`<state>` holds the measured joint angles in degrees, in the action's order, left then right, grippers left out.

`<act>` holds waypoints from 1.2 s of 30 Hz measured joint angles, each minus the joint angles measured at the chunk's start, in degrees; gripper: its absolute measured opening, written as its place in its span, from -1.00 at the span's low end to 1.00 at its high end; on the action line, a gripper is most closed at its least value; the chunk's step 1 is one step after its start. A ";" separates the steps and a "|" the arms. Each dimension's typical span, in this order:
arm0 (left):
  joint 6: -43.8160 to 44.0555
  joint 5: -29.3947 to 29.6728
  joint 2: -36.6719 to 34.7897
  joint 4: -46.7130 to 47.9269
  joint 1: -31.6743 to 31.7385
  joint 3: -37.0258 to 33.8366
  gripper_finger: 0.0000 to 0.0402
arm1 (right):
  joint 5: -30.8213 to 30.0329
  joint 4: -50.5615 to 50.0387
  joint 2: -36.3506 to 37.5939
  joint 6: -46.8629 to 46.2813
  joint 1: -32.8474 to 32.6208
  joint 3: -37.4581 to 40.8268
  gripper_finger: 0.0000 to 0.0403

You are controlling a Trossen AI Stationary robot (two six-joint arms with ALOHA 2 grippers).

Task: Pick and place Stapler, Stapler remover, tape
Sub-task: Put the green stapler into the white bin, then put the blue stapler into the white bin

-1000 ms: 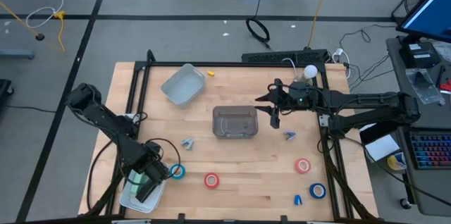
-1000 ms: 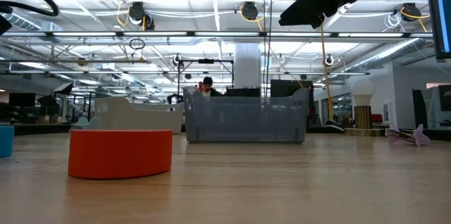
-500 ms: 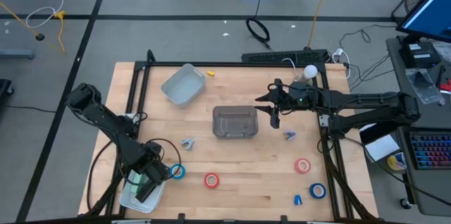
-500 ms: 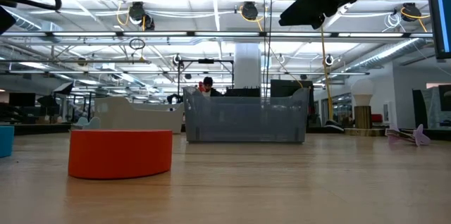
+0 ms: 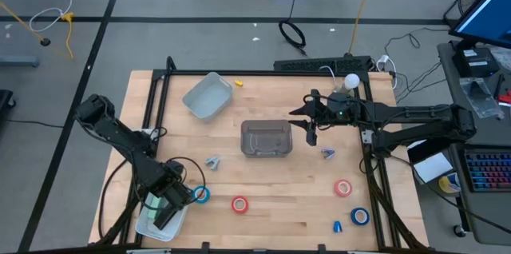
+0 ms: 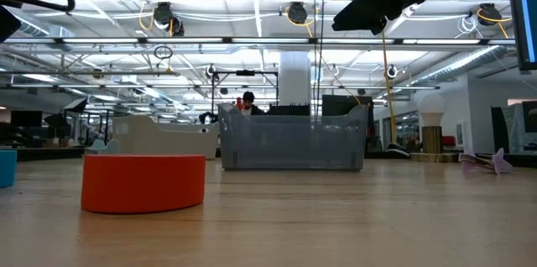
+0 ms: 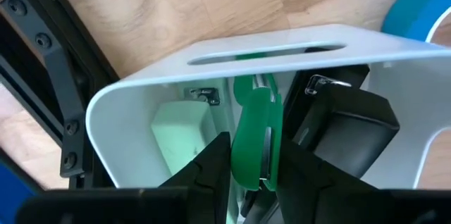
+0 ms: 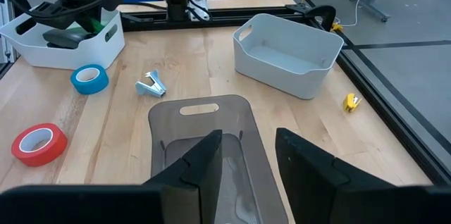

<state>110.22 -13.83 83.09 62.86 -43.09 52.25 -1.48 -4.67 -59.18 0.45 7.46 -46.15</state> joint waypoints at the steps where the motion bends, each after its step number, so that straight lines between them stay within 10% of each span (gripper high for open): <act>1: -0.19 0.32 0.00 -0.06 0.00 0.00 -0.54 | 0.00 0.00 0.00 0.00 -0.01 0.00 -0.37; 17: 1.00 -2.24 -0.11 -0.05 0.73 0.00 0.01 | 0.00 0.00 0.00 0.17 0.00 0.00 -0.37; 25: 1.35 -3.53 -5.29 0.06 3.45 0.00 -0.04 | 0.18 -3.69 0.35 1.29 -0.04 0.00 -0.37; 36: -1.23 20.80 -15.34 -0.34 8.45 1.77 -0.32 | 4.30 -31.59 2.17 -4.07 -0.07 0.00 -0.37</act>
<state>108.99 6.97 67.75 62.52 -34.64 54.02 2.82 -36.25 -57.01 -3.62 7.40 -46.15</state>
